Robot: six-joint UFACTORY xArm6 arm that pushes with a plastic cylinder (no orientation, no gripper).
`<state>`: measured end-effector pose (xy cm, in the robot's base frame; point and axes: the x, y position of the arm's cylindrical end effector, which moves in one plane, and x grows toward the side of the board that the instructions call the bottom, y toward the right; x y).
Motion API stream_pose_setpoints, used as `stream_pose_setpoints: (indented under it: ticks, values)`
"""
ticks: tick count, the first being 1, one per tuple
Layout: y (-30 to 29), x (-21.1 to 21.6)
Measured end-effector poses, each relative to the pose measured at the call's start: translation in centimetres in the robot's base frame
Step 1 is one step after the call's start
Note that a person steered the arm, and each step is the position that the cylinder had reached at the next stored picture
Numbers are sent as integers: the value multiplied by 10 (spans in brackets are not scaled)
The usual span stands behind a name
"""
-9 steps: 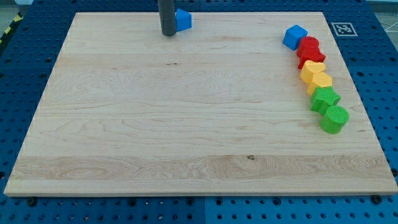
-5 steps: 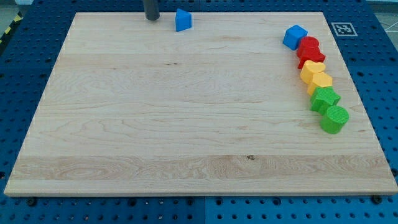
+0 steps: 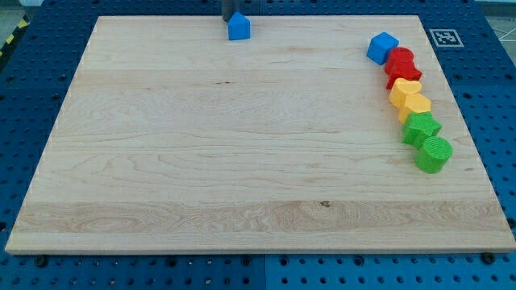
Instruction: Nudge the blue triangle down a bit
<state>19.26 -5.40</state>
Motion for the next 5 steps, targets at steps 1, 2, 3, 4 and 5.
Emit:
stream_pose_setpoints:
  ticks: [1,2,3,4,5]
  values:
    - [2,0]
    - [2,0]
    - [2,0]
    - [-3,6]
    - [-24,32]
